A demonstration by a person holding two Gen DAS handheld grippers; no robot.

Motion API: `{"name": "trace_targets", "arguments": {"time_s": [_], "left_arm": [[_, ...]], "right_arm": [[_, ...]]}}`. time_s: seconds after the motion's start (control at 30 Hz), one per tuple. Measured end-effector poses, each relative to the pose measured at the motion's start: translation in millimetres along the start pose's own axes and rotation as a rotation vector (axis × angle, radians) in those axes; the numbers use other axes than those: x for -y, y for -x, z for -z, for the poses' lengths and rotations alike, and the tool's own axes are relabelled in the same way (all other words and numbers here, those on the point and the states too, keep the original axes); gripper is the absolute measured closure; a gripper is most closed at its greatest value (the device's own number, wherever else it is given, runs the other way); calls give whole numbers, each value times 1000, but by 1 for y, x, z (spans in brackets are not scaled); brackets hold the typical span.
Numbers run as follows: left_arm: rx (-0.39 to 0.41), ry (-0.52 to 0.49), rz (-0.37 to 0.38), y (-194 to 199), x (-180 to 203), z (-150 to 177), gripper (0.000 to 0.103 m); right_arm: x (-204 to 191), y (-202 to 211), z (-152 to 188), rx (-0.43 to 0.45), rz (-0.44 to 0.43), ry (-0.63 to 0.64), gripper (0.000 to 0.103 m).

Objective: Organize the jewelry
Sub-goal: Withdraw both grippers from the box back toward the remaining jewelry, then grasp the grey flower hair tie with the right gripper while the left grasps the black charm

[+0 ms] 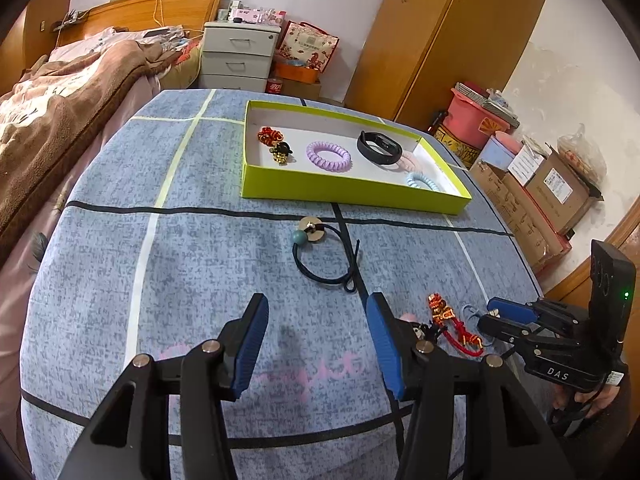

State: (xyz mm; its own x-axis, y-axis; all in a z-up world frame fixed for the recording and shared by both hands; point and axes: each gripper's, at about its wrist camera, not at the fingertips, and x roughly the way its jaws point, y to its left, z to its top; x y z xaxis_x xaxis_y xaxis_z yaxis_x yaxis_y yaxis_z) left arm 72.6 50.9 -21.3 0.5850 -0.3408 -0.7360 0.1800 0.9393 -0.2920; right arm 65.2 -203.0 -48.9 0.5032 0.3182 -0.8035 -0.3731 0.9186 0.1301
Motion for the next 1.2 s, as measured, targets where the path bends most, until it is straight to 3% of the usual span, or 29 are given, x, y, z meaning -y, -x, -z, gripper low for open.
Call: {"name": "trace_targets", "arguments": {"time_s": [0.17, 0.23, 0.27, 0.83, 1.2], "left_arm": [[-10, -10, 11, -1, 6, 3, 50], [-11, -17, 13, -1, 9, 5, 50], [-14, -18, 17, -1, 10, 5, 50], [-65, -111, 46, -12, 46, 20, 47], [-104, -192, -13, -25, 65, 30, 47]], "right_arm": [[-3, 2, 4, 3, 30, 16, 69], [-4, 2, 5, 7, 44, 20, 75], [-4, 3, 5, 8, 49, 18, 84], [25, 25, 12, 98, 64, -121, 85], [32, 29, 18, 104, 60, -150, 85]]}}
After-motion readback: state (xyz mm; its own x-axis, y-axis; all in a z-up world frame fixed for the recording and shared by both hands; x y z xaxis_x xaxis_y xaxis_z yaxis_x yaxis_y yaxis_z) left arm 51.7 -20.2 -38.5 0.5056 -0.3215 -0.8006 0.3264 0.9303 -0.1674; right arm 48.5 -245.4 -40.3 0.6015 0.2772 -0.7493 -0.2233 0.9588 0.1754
